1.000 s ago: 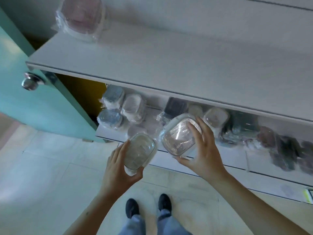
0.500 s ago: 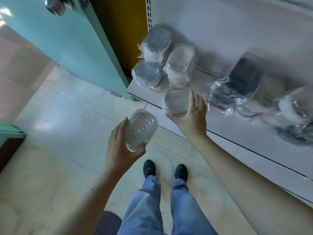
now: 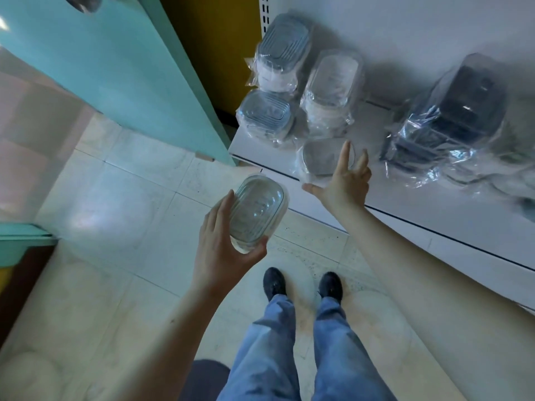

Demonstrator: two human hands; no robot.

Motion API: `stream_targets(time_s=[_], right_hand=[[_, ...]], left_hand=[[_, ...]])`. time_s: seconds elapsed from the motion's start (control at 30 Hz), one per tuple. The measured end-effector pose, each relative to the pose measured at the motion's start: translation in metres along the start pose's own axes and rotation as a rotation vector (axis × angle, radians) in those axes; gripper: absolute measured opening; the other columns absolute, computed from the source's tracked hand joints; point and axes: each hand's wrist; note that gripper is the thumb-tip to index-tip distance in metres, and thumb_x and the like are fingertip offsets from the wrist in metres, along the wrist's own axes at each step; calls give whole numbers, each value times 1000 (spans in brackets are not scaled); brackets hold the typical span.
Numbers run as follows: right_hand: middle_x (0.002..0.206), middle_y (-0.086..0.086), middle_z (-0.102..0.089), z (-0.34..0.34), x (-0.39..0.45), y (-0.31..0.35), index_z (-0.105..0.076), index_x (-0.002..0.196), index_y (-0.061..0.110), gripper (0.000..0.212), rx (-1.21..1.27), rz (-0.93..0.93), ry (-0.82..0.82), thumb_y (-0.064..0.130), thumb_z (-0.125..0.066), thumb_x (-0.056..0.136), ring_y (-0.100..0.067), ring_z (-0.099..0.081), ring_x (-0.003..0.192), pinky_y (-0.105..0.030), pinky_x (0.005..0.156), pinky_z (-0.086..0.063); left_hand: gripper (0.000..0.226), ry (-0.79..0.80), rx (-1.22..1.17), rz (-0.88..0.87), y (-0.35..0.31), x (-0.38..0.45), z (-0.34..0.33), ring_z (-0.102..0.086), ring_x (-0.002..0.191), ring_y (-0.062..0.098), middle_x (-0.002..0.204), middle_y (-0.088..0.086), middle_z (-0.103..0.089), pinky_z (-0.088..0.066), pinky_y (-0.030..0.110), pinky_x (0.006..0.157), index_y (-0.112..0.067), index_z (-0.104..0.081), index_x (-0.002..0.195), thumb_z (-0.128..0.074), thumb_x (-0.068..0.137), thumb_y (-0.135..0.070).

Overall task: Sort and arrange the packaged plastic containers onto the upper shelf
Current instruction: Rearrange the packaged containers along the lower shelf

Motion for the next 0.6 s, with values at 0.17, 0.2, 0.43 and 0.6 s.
stream_targets(time_s=[0.17,0.2,0.43,0.6], right_hand=[[159,-20,-26,41,-53,-8,-25,157,10,87,138,227,-148,37,-72,89,-35,-28,145,-45,116,-35],[156,-18,-33,54,-61,-12,-32,154,8,76,176,260,-219,32,-69,91,-33,-32,143,-43,116,-36],[147,-15,-47,176,-72,-73,-46,145,3,55,205,293,-559,29,-55,98,-28,-42,138,-35,117,-34],[146,-19,-48,240,-62,-145,-48,142,0,55,187,188,-655,32,-51,97,-31,-43,137,-37,115,-37]], left_hand=[[98,-13,-43,-43,-19,7,3,-47,133,20,145,3,-48,-47,49,104,-13,-33,152,-72,71,-52],[98,-6,-50,-59,-27,9,3,-47,133,20,145,2,-48,-47,49,104,-13,-33,152,-72,71,-52],[97,48,-94,-245,-118,28,-24,-48,130,23,144,5,-50,-49,50,101,-11,-35,151,-70,71,-54],[97,57,-157,-307,-207,25,-62,-47,131,21,144,2,-47,-47,47,104,-15,-33,152,-69,71,-55]])
Point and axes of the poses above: each hand's wrist, its own x-axis towards the middle knuckle, its own z-axis out of the back of the hand, y = z × x
